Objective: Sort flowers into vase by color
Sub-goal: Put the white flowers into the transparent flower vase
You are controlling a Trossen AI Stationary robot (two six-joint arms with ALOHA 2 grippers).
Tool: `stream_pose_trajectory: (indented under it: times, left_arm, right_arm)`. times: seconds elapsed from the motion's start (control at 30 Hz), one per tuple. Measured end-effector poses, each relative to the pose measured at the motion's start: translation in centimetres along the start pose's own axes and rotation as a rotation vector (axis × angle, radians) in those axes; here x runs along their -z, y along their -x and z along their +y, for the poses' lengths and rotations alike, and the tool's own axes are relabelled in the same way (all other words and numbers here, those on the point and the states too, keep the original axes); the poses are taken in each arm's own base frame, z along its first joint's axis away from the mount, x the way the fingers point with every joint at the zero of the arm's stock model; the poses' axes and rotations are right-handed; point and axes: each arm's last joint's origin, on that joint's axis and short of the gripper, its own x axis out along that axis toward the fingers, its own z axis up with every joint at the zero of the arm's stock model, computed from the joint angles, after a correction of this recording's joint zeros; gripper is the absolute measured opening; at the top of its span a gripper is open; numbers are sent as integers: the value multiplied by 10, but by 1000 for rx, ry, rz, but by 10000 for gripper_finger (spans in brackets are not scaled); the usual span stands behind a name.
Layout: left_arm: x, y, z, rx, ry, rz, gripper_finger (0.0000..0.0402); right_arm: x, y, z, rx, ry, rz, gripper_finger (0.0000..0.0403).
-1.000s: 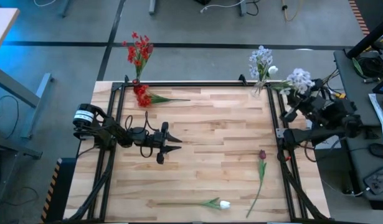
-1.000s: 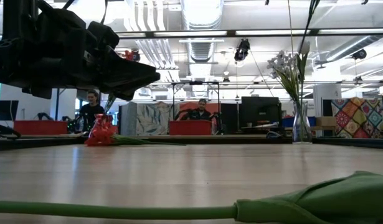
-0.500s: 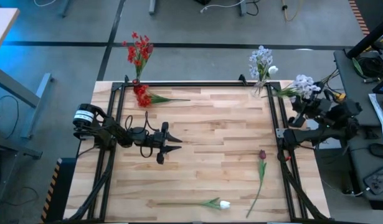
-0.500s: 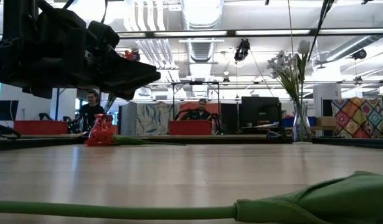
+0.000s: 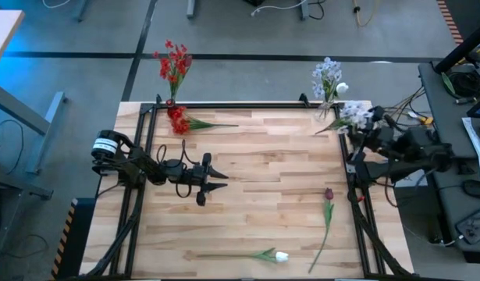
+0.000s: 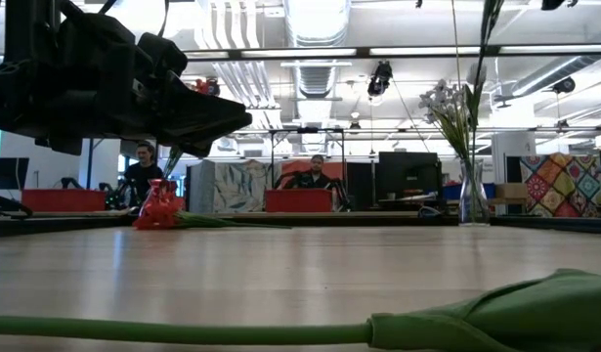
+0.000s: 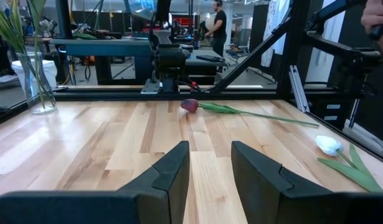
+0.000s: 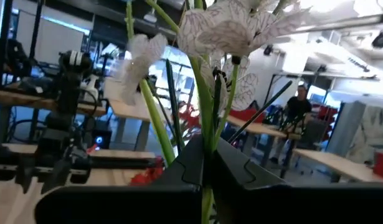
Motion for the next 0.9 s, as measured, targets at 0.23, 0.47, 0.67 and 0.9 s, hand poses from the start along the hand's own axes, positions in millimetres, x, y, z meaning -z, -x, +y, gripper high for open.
stream_pose_trajectory:
  times: [0.23,0.47,0.67,0.9]
  left_arm:
    - [0,0,0,2,0,1,104]
    - [0,0,0,2,-4,1,104]
    - [0,0,0,3,-4,1,104]
    - [0,0,0,3,-4,3,104]
  right_arm:
    - [9,-25,18,-128,-1,80,8]
    - [27,-55,19,-135,6,212,8]
    - [42,-69,-3,2,-4,330,8]
    - [29,-43,-18,207,41,255,8]
